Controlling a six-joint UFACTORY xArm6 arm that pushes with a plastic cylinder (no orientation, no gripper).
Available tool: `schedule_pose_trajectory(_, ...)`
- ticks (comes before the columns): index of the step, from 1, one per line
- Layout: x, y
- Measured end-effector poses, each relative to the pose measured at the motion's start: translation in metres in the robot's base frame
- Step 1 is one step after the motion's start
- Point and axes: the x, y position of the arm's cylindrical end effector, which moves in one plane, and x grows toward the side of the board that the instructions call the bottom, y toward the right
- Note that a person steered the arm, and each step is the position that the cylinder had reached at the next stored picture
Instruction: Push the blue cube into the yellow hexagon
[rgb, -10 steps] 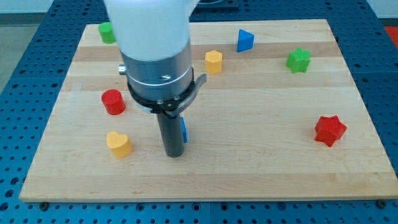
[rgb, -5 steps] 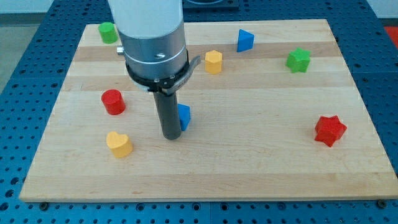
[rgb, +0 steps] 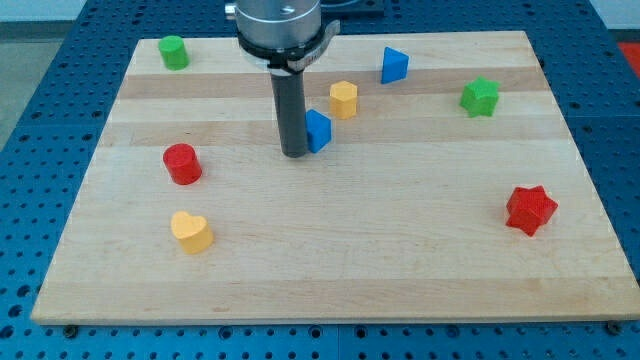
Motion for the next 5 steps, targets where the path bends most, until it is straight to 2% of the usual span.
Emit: schedule_pose_trajectory(5,-0.009,0.051)
